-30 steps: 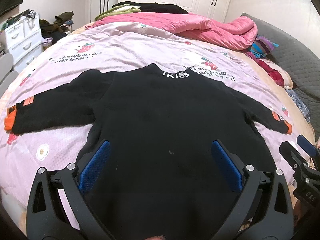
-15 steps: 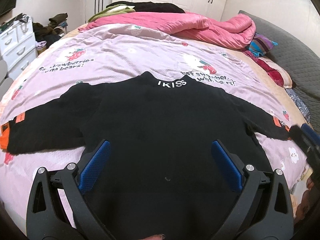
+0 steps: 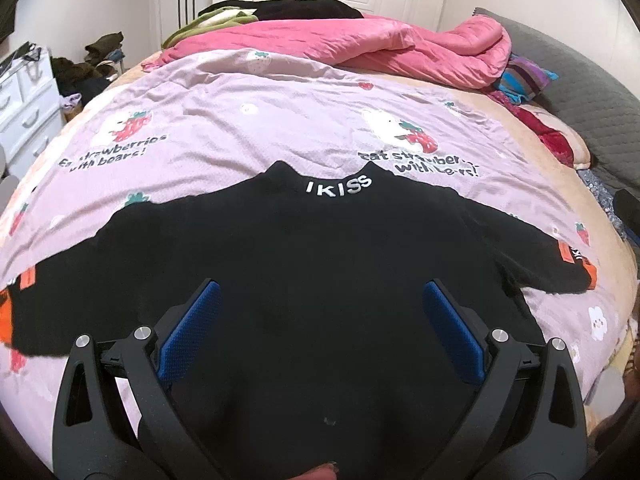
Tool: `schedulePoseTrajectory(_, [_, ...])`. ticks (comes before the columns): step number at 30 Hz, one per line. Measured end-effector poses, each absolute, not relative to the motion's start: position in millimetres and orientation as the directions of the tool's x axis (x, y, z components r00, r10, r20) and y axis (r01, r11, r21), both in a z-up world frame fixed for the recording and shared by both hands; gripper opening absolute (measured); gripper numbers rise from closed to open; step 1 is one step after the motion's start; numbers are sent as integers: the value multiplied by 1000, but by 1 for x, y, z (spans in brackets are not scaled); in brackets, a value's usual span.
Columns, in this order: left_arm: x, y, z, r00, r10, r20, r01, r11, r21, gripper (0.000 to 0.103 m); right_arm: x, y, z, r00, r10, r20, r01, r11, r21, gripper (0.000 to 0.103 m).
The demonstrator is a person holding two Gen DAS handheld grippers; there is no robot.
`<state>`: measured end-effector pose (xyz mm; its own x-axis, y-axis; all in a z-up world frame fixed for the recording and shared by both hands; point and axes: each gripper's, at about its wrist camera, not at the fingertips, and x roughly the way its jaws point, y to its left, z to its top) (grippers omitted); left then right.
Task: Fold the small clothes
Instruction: 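Move the right tool over the sweatshirt toward the orange-cuffed sleeve, then close the right tool on the orange sleeve cuff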
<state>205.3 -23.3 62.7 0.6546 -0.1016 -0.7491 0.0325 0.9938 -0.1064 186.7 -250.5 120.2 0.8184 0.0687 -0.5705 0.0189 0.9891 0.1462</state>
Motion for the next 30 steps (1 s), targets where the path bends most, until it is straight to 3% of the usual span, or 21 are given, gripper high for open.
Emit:
schedulePoseTrajectory(22, [247, -40, 24, 610, -131, -781, 53, 991, -125, 95, 217, -365, 61, 737, -144, -660, 339, 924, 177, 99])
schedulePoseTrajectory(30, [252, -56, 13, 621, -157, -768, 126, 987, -100, 95, 226, -393, 41, 692, -205, -692, 428, 889, 165, 99])
